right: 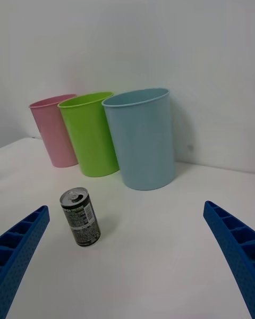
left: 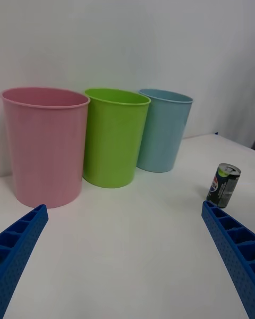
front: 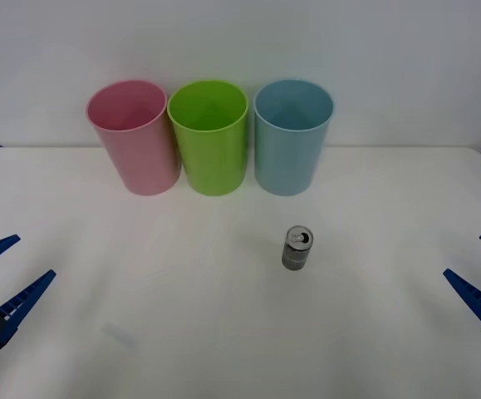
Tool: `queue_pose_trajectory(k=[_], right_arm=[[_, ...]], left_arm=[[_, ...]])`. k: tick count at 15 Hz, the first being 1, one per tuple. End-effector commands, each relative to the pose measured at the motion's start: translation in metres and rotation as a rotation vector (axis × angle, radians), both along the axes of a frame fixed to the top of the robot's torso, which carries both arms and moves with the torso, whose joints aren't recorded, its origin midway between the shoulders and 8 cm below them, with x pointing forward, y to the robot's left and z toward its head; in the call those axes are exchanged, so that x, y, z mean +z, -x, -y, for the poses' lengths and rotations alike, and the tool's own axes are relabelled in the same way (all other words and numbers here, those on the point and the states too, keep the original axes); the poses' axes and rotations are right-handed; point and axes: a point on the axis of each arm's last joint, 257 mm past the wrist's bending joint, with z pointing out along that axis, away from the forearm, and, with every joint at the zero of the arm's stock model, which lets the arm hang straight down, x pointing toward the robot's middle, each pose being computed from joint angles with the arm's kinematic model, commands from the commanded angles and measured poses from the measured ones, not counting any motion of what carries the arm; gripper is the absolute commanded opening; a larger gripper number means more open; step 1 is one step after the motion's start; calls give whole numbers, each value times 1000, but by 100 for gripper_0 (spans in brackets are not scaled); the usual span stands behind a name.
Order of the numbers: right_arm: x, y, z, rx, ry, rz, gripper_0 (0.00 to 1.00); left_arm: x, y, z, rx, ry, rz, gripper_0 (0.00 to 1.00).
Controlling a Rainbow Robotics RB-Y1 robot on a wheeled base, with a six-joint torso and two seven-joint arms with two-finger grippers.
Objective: Grasp the object on the table and drop it into the matching bin: aluminum can to the light blue bin, PET bottle to the pink bin.
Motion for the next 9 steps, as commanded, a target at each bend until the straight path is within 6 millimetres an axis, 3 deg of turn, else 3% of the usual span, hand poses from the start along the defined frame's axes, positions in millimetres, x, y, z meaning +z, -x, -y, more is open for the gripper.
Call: queue_pose_trajectory(k=[1, 9], right_arm=[[0, 0, 0, 0, 0, 0, 100], [-11, -1, -26, 31, -22, -9, 100]], left_arm=[[0, 0, 0, 0, 0, 0, 100], [0, 0, 0, 0, 0, 0, 100]])
